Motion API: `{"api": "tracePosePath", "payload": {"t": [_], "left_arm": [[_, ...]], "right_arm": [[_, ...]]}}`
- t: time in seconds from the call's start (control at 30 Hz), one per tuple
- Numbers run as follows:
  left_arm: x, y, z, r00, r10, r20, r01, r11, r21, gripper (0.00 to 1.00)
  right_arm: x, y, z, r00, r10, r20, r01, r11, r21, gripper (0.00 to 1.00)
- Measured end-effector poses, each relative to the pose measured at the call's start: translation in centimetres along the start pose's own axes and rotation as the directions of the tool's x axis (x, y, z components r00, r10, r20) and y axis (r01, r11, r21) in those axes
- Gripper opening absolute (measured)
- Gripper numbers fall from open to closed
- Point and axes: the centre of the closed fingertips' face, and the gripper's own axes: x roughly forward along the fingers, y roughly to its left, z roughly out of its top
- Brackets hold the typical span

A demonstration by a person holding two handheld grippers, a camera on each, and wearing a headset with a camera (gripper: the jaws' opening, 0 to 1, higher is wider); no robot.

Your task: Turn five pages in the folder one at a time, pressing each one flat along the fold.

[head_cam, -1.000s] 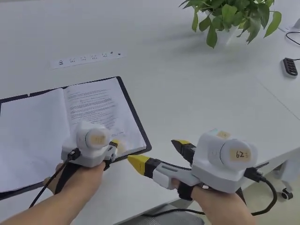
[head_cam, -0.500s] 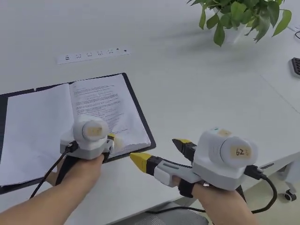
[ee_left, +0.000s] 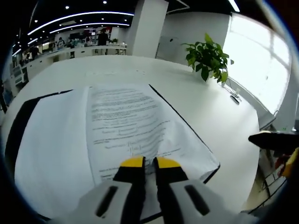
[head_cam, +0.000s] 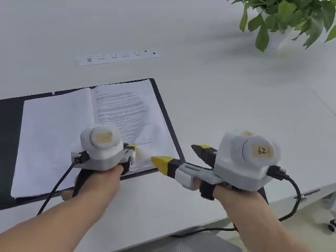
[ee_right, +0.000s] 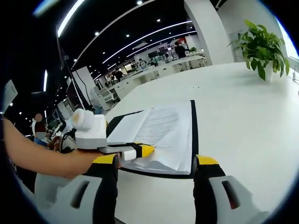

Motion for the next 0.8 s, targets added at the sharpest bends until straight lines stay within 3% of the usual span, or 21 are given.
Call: {"api": "tracePosePath", "payload": {"t": [0.37,0.53,0.8], "left_arm": [[0.0,0.2,0.1,1.0000,0.004,0.000,-0.004,1.000,-0.007,0.03],[0.0,0.2,0.1,1.0000,0.006,0.002,-0.006,1.000,-0.012,0.03],[0.1,0.2,0.0,1.0000,0.007,0.003,-0.007,1.000,-0.017,0.03]], "right_arm": [[5.0,-2.4,0.8,0.9989,0.043,-0.017,-0.042,0.996,0.077,0.50],[7.2,-2.6,1.0,0.9961,0.078,-0.042,-0.076,0.996,0.051,0.48],[9.6,-4.0,0.5,0.9930,0.086,-0.081,-0.082,0.995,0.054,0.47]]}}
